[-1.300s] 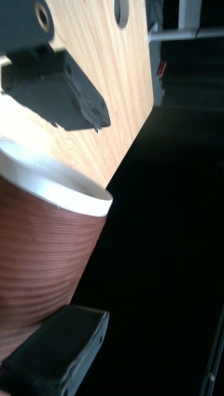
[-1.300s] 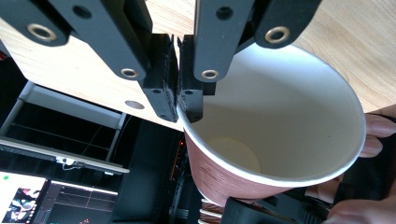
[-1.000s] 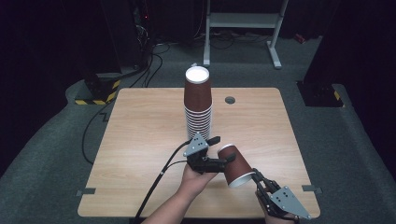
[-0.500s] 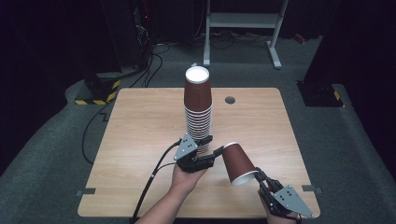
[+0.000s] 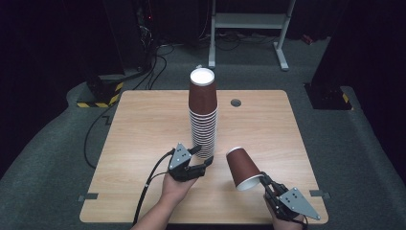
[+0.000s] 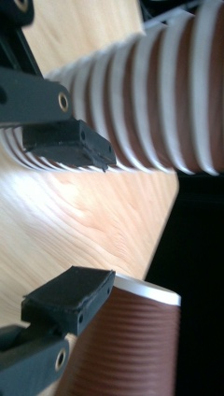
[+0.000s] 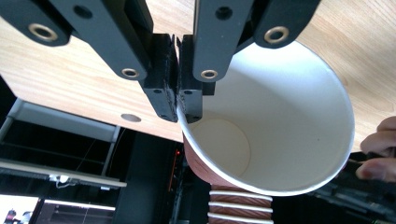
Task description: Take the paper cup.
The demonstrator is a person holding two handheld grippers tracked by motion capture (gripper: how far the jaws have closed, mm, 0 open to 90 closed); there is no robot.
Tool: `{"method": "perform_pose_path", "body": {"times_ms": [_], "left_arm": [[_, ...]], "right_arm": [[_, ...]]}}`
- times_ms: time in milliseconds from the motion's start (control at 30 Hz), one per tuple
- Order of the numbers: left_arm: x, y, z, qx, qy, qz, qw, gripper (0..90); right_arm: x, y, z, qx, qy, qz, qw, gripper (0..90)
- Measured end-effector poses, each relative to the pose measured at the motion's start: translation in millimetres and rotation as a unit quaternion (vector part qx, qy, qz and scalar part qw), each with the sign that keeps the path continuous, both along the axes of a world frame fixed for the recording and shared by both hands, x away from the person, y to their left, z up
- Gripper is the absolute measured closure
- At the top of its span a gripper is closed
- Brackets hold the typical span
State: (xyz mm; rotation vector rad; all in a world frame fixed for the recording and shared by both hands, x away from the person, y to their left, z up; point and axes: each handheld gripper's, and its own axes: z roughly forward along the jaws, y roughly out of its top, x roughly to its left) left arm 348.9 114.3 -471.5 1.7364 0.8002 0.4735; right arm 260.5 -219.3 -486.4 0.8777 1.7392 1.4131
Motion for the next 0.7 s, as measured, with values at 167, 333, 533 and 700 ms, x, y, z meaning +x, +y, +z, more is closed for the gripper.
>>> {"method": "perform_pose_path", "body": {"times_ms": [167, 333, 533, 700], "left_arm": [[2.3, 21.4, -17.2, 0.035, 0.023, 0.027, 0.9988, 31.1], [6.2, 41.4, -27.1, 0.066, 0.037, 0.046, 0.9960, 28.3], [11.8, 69.3, -37.6, 0.095, 0.073, 0.062, 0.9909, 23.6], [17.9, 94.6, -44.8, 0.130, 0.100, 0.082, 0.9831, 19.9]], "right_arm": [[2.5, -0.4, -2.3, -0.002, 0.009, 0.001, 1.0000, 86.3], [4.1, -0.1, -4.8, -0.001, 0.019, 0.002, 0.9998, 86.3], [5.4, 1.5, -7.5, -0.004, 0.027, 0.000, 0.9996, 86.2], [8.6, 0.5, -10.6, 0.002, 0.042, -0.005, 0.9991, 86.2]]}}
